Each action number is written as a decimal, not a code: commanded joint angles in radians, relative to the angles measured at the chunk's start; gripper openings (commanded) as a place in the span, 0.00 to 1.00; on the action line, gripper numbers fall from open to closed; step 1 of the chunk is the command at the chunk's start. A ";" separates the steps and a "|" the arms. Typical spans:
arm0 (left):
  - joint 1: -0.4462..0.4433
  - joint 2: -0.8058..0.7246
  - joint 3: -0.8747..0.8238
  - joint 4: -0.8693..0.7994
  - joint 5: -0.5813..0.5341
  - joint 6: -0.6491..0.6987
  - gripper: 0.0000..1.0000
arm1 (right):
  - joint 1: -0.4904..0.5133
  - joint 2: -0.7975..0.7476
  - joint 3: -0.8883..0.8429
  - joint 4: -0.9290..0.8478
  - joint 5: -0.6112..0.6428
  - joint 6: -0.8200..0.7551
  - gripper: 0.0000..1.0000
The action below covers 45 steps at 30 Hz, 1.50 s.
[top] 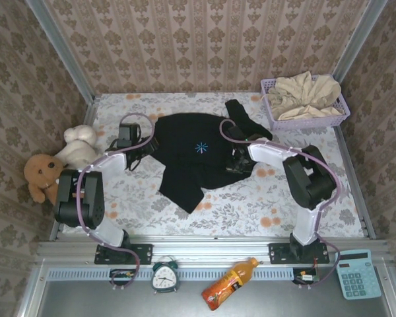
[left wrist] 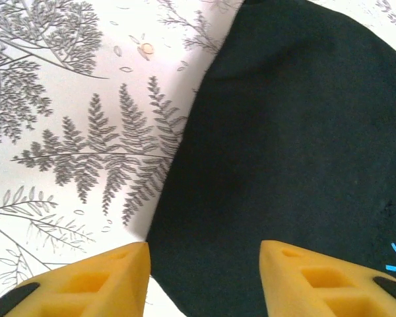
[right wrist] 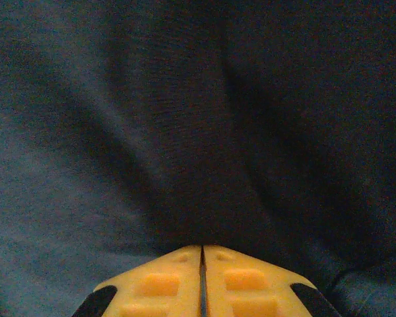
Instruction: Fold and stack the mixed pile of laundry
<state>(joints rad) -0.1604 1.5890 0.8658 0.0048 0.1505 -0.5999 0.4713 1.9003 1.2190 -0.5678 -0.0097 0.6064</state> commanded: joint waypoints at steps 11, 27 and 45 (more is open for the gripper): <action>0.033 -0.028 -0.024 -0.005 0.059 -0.019 0.70 | -0.246 -0.043 -0.064 -0.187 -0.110 -0.060 0.11; -0.179 0.248 -0.033 0.452 0.303 -0.252 0.74 | -0.505 -0.113 -0.136 -0.147 -0.067 -0.191 0.12; -0.243 0.012 0.028 0.125 0.278 -0.138 0.00 | -0.484 -0.182 -0.089 -0.100 0.018 -0.229 0.12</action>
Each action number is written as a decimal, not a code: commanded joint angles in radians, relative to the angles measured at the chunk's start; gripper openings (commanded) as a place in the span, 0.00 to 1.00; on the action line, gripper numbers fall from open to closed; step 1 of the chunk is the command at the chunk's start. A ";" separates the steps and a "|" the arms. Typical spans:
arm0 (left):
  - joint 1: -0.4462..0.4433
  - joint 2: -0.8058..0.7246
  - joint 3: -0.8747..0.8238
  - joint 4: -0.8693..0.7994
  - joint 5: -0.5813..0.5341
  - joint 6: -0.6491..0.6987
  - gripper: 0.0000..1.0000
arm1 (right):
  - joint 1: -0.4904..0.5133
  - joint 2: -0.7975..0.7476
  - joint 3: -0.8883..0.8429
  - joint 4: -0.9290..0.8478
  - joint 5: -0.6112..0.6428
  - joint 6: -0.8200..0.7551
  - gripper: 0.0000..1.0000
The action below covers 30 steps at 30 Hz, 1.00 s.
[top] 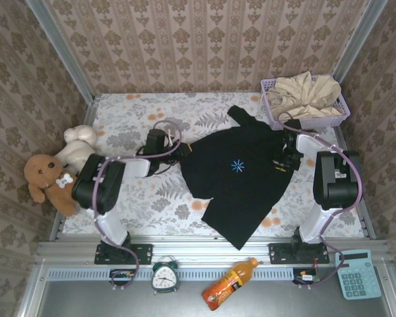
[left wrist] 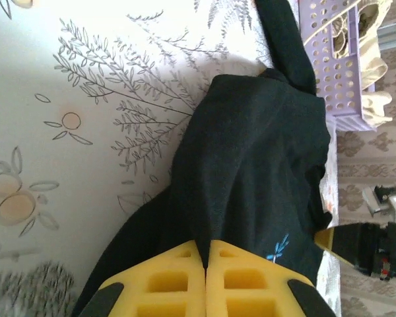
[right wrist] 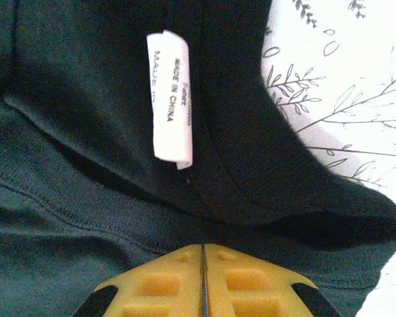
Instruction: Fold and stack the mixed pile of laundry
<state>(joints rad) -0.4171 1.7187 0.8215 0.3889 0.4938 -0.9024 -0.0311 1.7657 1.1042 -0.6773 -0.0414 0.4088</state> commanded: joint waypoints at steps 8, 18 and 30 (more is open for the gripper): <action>0.009 -0.388 0.285 -0.763 -0.391 0.483 0.00 | 0.099 0.050 0.117 -0.004 0.031 -0.060 0.12; 0.037 -0.113 0.419 -0.890 -0.399 0.541 0.75 | 0.254 0.041 0.134 0.015 0.010 -0.030 0.41; 0.259 -0.390 0.081 -0.724 -0.416 0.412 0.97 | 0.529 0.181 0.233 -0.009 -0.018 0.076 0.35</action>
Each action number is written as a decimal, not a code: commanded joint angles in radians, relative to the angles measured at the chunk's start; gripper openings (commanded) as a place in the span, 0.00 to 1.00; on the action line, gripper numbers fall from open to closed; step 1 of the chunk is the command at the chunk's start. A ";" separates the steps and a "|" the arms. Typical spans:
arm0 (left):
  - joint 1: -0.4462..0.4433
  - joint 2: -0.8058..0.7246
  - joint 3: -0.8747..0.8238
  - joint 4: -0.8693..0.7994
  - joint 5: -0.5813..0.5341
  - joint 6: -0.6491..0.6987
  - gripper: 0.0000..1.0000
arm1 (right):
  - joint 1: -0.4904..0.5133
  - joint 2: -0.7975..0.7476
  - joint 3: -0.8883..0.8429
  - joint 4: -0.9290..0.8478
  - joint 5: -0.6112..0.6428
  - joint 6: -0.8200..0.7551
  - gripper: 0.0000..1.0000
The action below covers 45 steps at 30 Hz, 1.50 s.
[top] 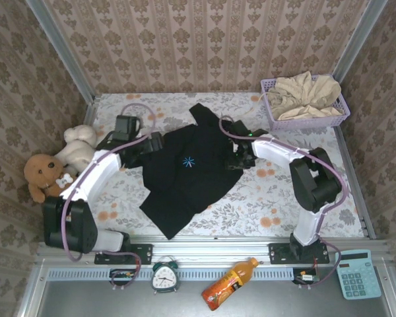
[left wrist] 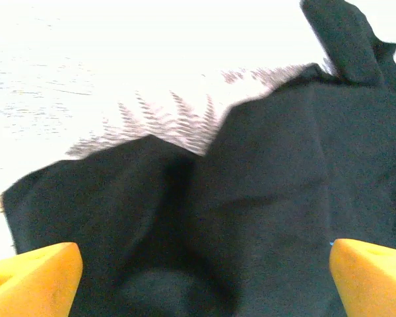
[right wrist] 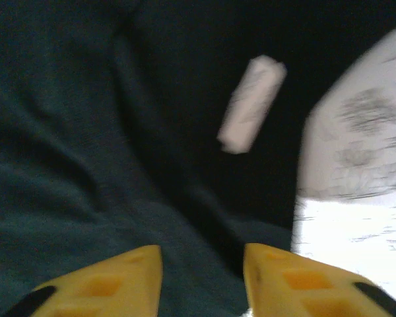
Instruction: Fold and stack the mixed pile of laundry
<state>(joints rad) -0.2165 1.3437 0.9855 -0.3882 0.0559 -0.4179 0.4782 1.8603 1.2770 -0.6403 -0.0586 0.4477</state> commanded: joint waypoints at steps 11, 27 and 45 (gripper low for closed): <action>0.117 0.211 -0.198 0.431 0.220 -0.319 0.89 | -0.153 0.122 0.076 -0.172 0.091 0.032 0.31; 0.130 0.326 0.277 0.044 -0.100 0.112 0.29 | -0.375 0.215 0.247 -0.241 0.391 -0.149 0.22; 0.019 0.086 -0.142 0.271 0.097 -0.147 0.50 | -0.090 -0.106 0.048 -0.107 0.202 -0.108 0.55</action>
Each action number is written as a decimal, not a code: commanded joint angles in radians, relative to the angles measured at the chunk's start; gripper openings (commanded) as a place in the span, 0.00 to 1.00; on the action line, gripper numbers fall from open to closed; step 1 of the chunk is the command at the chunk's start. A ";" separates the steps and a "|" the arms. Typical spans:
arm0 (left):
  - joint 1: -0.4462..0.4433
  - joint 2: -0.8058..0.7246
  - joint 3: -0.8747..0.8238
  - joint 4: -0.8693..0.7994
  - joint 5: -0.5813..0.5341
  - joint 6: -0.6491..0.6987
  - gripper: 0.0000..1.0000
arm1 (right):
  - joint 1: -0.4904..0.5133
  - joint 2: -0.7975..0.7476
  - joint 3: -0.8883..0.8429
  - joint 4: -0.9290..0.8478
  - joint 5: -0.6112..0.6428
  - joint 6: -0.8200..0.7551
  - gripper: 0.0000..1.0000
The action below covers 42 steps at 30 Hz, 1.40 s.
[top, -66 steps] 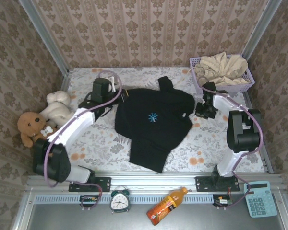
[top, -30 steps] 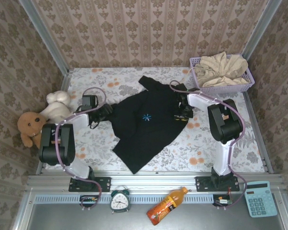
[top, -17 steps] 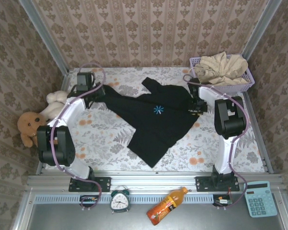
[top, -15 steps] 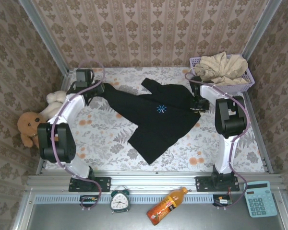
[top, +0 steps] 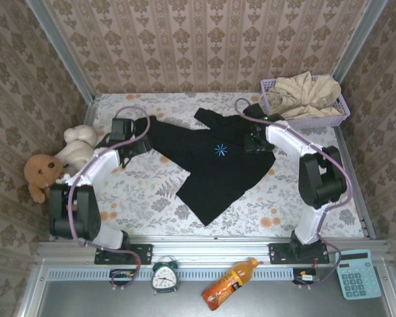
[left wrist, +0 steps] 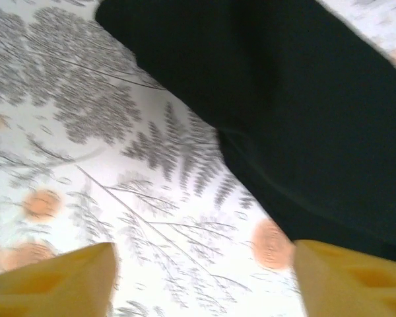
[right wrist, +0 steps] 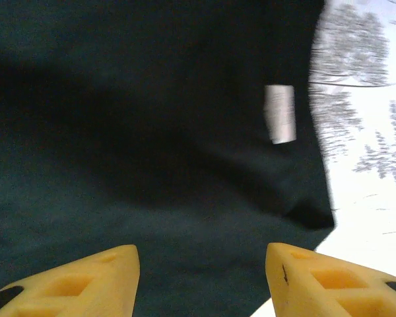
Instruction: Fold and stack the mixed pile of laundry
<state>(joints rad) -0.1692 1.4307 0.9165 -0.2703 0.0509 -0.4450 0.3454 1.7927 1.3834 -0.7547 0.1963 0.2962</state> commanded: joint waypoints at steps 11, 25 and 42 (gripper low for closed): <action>-0.080 0.335 0.076 0.245 0.108 -0.249 0.67 | 0.079 -0.127 -0.199 0.047 -0.095 0.131 0.53; -0.114 0.337 0.152 0.094 0.086 -0.151 0.00 | 0.038 -0.014 -0.177 0.026 -0.017 0.175 0.51; -0.224 -0.003 0.005 -0.104 0.004 -0.100 0.00 | -0.181 0.347 0.228 -0.024 -0.085 0.104 0.47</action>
<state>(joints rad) -0.3820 1.4506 0.8848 -0.3233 0.1070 -0.5781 0.2134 2.0975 1.5333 -0.7422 0.1230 0.4271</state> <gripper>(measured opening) 0.065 0.474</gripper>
